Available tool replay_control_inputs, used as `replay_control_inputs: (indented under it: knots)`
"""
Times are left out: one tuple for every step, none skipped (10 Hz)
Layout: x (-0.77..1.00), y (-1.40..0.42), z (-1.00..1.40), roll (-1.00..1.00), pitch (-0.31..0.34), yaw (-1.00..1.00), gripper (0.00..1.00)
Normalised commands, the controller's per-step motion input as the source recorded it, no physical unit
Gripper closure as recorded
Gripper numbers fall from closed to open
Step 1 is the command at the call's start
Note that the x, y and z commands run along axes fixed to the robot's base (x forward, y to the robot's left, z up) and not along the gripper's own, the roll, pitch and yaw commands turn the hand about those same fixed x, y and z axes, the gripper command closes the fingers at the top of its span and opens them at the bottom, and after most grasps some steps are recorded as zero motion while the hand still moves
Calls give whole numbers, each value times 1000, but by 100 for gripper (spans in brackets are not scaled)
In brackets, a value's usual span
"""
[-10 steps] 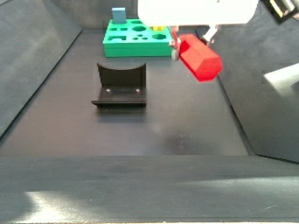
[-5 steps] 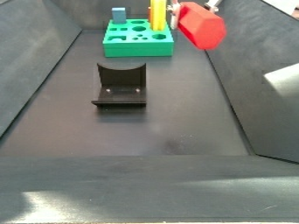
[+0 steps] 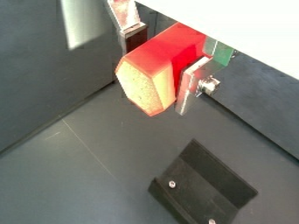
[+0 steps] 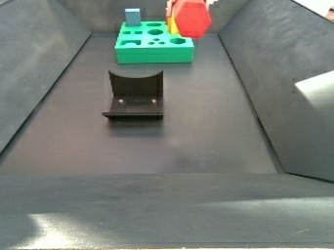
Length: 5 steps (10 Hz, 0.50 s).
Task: Pick up the hexagon object. Move up. Place the hexagon object on the fixture. Regrasp the hexagon object. Move to above the board. Insert the hexagon object.
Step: Place the hexagon object on the fixture.
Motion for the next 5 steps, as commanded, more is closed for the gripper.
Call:
replay_control_inputs:
  knots:
    - [1000, -144, 94, 59, 139, -72, 100]
    - [1000, -127, 83, 66, 147, -45, 100]
    - [1000, -102, 71, 80, 153, -15, 100]
    - [1000, -90, 56, 90, 150, 0, 100]
    - [1000, -74, 47, 104, 153, 15, 100]
